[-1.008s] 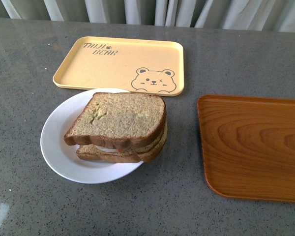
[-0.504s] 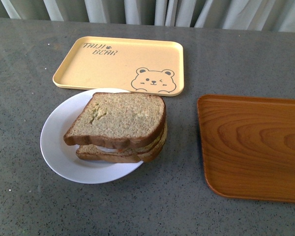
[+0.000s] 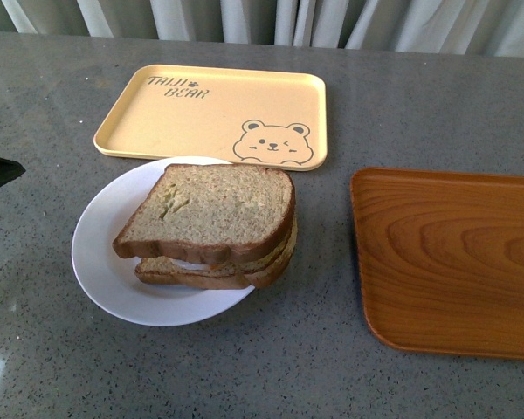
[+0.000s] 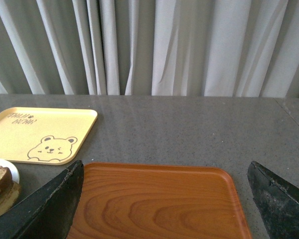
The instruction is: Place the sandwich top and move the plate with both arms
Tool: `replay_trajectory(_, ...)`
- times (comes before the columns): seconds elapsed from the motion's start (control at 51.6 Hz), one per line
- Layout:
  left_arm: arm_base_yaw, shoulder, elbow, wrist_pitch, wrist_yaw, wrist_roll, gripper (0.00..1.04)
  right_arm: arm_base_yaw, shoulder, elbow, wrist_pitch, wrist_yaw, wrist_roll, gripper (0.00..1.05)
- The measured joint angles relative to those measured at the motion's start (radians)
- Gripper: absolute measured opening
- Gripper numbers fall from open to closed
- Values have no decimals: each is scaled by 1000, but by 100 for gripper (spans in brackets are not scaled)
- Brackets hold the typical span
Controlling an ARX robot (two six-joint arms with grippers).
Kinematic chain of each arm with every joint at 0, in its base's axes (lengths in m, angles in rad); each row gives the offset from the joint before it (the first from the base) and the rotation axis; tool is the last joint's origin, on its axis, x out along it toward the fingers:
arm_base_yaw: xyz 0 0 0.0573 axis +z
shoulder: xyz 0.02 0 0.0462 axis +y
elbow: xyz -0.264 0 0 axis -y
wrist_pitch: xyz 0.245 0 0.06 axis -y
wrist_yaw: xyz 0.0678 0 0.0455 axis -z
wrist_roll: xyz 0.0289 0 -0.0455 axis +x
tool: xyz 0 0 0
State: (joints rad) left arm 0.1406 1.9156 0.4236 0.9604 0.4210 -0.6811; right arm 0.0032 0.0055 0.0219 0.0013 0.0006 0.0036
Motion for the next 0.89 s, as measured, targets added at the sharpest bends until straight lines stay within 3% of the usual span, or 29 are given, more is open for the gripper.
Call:
replay_trajectory(0.291,-73,78,47,14,33,-43,96,0,0,0,0,0,0,96)
replay_trajectory(0.892,-140,177,119,9,130,-95,96,0,0,0,0,0,0,96)
